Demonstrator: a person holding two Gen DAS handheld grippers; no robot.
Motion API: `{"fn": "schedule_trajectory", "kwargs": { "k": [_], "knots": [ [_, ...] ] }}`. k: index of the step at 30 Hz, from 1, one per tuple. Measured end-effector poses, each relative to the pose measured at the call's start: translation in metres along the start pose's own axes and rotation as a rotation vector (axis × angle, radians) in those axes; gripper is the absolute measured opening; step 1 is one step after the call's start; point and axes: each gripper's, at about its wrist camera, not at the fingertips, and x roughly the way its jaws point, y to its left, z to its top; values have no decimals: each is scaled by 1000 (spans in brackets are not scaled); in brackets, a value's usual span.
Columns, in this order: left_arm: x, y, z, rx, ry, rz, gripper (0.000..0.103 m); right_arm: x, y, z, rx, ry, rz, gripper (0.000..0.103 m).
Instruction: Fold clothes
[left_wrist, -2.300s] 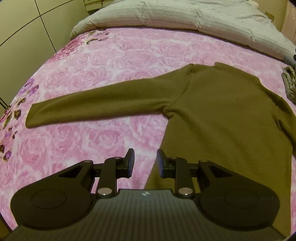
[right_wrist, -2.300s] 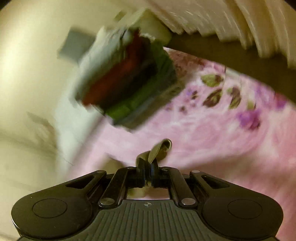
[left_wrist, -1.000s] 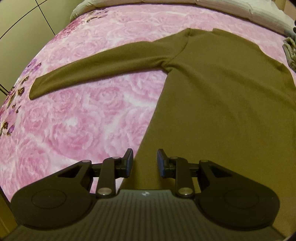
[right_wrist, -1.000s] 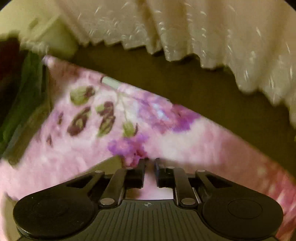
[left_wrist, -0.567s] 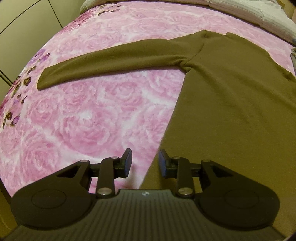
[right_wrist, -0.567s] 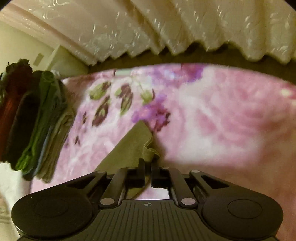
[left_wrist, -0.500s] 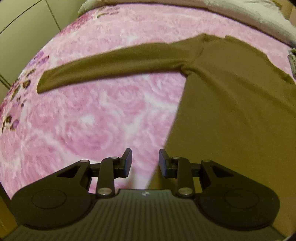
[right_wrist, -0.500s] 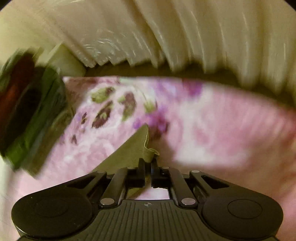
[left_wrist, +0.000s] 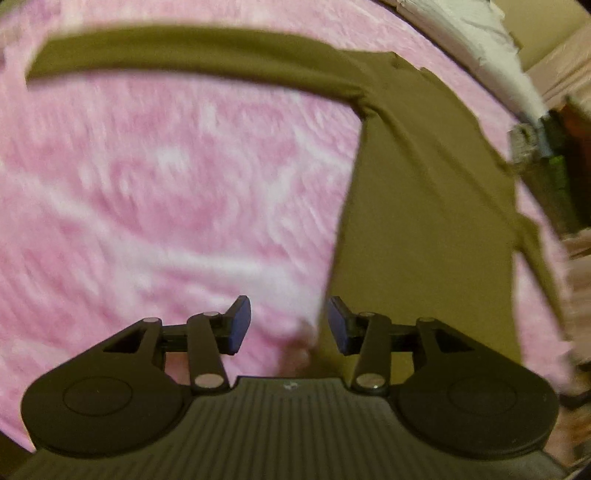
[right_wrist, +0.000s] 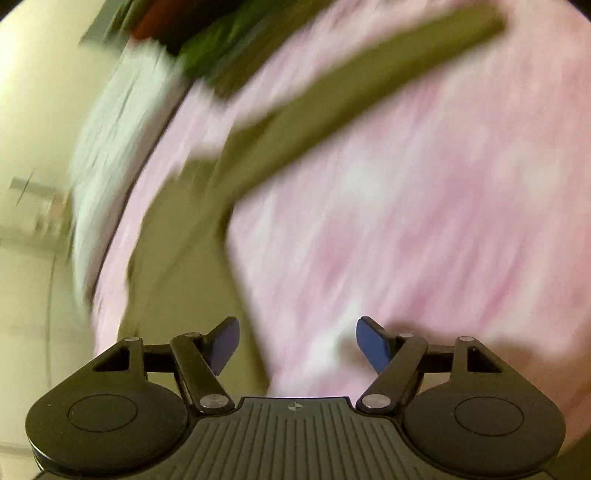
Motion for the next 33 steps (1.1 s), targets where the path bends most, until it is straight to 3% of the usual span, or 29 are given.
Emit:
{"fn": "schedule_trajectory", "kwargs": {
  "k": [2,4,5,6,7,9,12,15,18,21,24,25,26,27,28,30,33],
  "knots": [
    [10,12,-8,-53,58,-93,41,20,2,-31,12,38,-25,73],
    [20,20,-17,-86,75,-148,39,29,2,-52,46,0,-22,72],
    [23,23,-19,-110,79,-191,35,30,4,-57,63,-15,-19,60],
    [26,27,-20,-136,85,-237,25,34,7,-59,82,0,-7,41],
    [31,31,-20,-184,112,-301,4,37,10,-59,101,25,8,4],
    [25,34,-19,-216,111,-325,2,37,26,-63,72,33,-38,1],
    [-17,24,-11,-101,29,-342,2,12,38,-62,92,-46,-78,1],
    [-50,7,-10,83,4,-289,3,-10,43,-65,123,-82,-112,1],
    [-32,-9,-22,237,63,-193,3,-2,49,-72,65,-57,-221,1],
    [4,-12,-44,299,145,-71,6,8,51,-87,-38,-51,-378,1],
    [0,-17,-54,356,116,-19,15,16,56,-100,-152,-48,-517,4],
    [-8,-17,-53,366,109,9,22,14,62,-105,-191,-51,-553,30],
    [-17,-18,-51,376,91,38,25,13,70,-108,-236,-74,-618,67],
    [-25,-19,-50,386,70,65,25,10,81,-112,-304,-123,-659,76],
    [-34,-22,-46,407,37,89,24,6,93,-117,-379,-179,-689,76],
    [-43,-31,-38,449,-29,101,24,4,116,-122,-491,-255,-672,76],
    [-29,-52,-34,452,-66,33,24,27,141,-126,-590,-260,-519,76]
  ]
}}
